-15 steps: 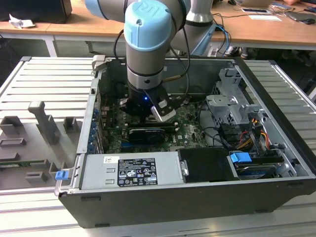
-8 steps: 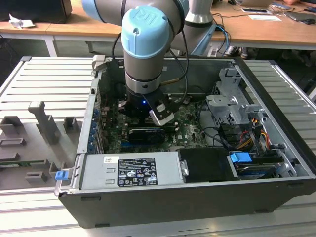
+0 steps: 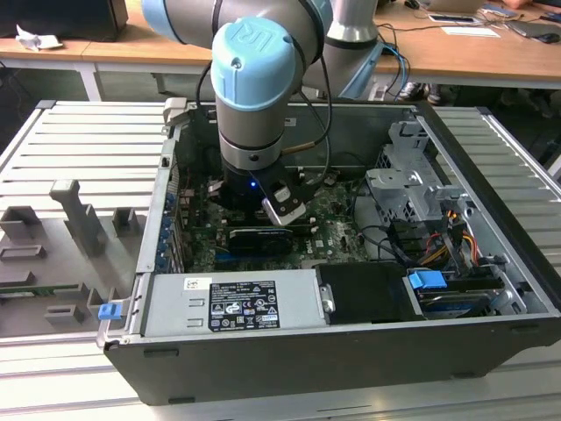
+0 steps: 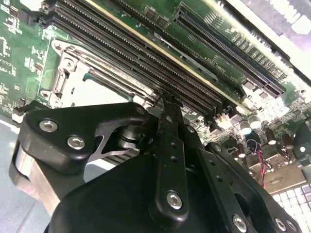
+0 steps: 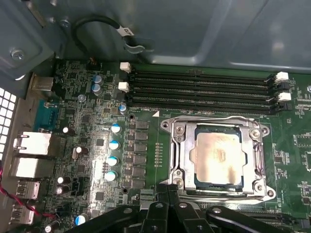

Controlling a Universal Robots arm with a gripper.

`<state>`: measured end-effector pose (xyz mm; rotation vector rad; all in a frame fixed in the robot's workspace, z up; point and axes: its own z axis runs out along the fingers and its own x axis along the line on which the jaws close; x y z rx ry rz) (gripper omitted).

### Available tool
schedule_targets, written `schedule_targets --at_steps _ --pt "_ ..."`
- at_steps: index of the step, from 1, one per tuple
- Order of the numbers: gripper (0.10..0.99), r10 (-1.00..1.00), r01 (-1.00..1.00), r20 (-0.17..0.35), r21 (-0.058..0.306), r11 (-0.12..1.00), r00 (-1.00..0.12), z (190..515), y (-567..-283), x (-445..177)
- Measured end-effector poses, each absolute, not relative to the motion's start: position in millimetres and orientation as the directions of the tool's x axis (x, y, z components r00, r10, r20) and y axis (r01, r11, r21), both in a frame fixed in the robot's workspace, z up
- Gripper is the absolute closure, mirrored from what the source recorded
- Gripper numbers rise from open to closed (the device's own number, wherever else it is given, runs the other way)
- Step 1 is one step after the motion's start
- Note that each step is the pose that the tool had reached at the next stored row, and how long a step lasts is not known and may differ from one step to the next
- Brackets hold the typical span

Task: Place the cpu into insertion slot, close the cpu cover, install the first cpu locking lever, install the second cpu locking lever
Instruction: 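Install the second cpu locking lever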

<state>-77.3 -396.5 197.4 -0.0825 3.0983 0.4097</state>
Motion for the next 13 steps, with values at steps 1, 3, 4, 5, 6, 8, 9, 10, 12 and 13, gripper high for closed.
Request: schedule_targets --at_steps 1,3,4,5,6,8,9,10,12,13 --pt "0.98 -0.05 -0.054 -0.022 0.261 0.964 -0.998 197 -397 -77" --pt "0.98 -0.05 -0.054 -0.022 0.266 0.962 -0.998 197 -397 -78" --pt "0.98 -0.05 -0.054 -0.023 0.269 0.962 -0.998 197 -396 -78" --pt "0.98 -0.05 -0.054 -0.023 0.273 0.961 -0.998 196 -396 -78" --pt "0.98 -0.05 -0.054 -0.023 0.276 0.96 -0.999 196 -396 -78" --pt "0.98 -0.05 -0.054 -0.023 0.282 0.958 -0.998 196 -396 -78" --pt "0.98 -0.05 -0.054 -0.023 0.282 0.958 -0.998 196 -396 -79" --pt "0.98 -0.05 -0.054 -0.023 0.282 0.958 -0.998 198 -396 -79" --pt "0.98 -0.05 -0.054 -0.023 0.282 0.958 -0.998 206 -396 -79" --pt "0.98 -0.05 -0.054 -0.023 0.282 0.958 -0.998 207 -396 -79"
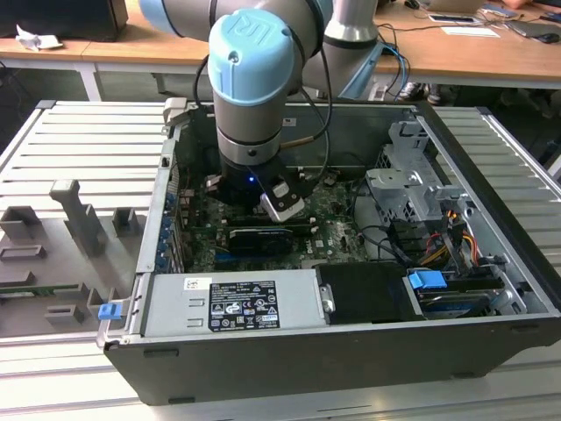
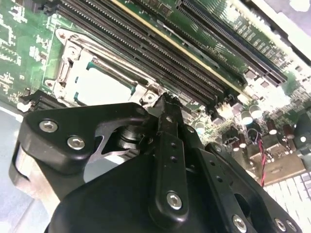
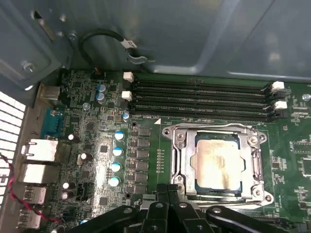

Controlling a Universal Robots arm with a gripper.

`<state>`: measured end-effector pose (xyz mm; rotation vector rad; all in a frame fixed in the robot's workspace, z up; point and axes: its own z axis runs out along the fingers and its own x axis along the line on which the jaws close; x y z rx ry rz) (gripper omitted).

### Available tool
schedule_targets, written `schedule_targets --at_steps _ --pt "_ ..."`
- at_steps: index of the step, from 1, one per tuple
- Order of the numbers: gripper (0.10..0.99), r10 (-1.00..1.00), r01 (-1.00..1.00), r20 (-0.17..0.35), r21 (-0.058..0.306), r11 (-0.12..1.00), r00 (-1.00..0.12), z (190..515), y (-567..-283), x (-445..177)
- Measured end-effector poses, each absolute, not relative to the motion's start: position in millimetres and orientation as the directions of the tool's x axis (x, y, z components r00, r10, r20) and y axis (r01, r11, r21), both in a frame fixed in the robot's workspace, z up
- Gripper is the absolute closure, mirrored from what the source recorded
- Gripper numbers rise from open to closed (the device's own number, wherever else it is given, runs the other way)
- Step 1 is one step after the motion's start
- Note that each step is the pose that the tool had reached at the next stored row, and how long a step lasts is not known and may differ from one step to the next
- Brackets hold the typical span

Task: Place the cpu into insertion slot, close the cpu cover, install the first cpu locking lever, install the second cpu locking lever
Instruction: 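Install the second cpu locking lever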

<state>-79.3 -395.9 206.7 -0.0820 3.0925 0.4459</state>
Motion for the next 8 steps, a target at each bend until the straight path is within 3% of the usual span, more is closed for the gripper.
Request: schedule_targets --at_steps 8 --pt "0.98 -0.05 -0.054 -0.023 0.282 0.958 -0.998 224 -396 -79"
